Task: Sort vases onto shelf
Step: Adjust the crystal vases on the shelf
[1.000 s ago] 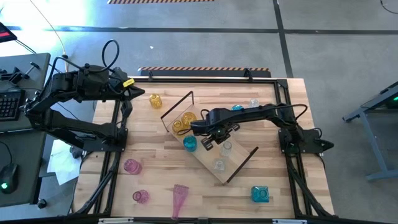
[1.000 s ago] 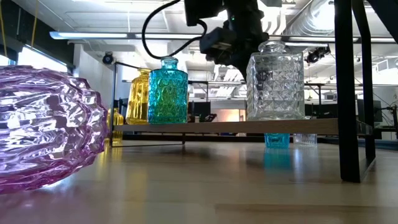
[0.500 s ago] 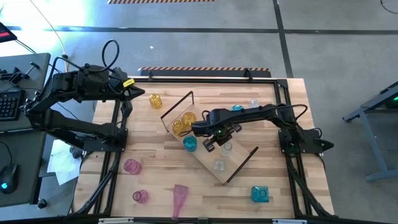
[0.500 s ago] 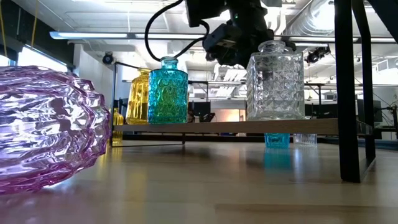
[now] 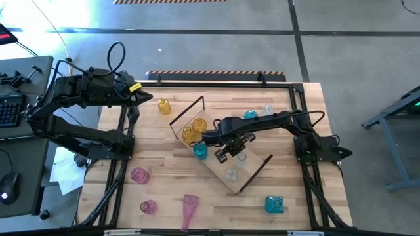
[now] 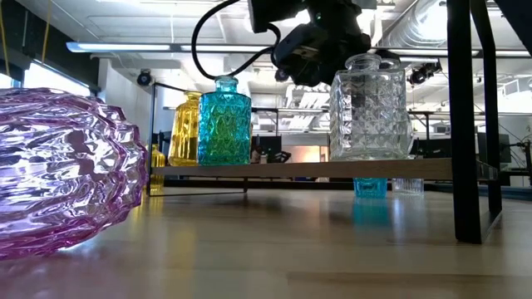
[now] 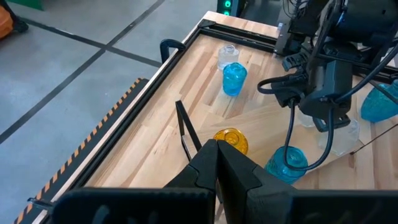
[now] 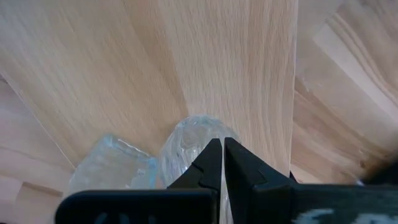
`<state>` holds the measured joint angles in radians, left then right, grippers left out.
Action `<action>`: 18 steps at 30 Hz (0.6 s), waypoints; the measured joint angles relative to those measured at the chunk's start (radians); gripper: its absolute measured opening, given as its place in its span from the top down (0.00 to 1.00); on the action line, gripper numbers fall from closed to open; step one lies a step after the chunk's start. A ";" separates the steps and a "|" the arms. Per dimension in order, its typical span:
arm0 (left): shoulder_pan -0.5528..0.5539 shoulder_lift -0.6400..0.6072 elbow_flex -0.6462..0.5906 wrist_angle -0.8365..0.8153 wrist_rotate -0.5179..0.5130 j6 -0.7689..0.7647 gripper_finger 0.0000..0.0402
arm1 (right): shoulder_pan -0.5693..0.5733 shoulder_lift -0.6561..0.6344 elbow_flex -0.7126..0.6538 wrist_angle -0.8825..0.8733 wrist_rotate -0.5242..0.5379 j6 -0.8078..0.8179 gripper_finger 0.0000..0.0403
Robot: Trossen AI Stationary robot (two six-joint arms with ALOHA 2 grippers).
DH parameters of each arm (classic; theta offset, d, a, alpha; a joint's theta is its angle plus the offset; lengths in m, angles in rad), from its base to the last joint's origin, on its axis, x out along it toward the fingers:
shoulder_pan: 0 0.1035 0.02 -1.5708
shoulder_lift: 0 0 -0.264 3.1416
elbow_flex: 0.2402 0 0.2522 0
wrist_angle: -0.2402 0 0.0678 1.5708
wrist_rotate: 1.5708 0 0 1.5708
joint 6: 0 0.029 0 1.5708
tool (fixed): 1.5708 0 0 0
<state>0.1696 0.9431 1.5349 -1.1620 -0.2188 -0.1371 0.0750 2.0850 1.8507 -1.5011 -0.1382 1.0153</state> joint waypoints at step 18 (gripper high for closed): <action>0.000 -0.015 0.000 0.000 0.000 -0.008 1.00 | 0.037 0.000 0.000 -0.054 -0.028 0.024 1.00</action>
<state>0.1696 0.9279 1.5349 -1.1621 -0.2184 -0.1455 0.1125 2.0853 1.8503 -1.5552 -0.1661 1.0397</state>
